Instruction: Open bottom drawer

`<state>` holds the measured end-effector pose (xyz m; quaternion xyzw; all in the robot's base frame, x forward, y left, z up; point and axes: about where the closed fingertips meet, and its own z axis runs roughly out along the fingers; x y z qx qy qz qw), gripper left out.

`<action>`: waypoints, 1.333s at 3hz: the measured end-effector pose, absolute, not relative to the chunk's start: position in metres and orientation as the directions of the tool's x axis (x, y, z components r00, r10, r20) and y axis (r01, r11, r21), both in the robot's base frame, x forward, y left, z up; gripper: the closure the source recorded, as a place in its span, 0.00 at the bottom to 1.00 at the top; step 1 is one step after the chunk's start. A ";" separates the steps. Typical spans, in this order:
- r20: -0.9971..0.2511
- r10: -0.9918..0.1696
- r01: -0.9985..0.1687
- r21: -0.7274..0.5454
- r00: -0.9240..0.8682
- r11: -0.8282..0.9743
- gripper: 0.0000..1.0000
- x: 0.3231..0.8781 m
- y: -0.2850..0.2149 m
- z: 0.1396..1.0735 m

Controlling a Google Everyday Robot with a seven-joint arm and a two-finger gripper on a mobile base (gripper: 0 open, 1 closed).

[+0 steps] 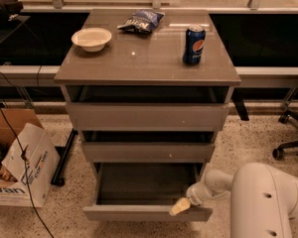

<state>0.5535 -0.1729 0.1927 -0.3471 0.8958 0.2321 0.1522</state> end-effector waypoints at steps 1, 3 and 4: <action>-0.426 -0.591 -0.728 0.368 -0.685 0.578 0.00 0.530 -0.169 0.196; -0.373 -0.649 -0.728 0.521 -0.664 0.446 0.00 0.457 -0.163 0.214; -0.350 -0.644 -0.699 0.575 -0.680 0.426 0.00 0.433 -0.161 0.216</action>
Offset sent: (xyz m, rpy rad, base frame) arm -0.1053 0.0060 0.0296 0.1338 0.2166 0.2944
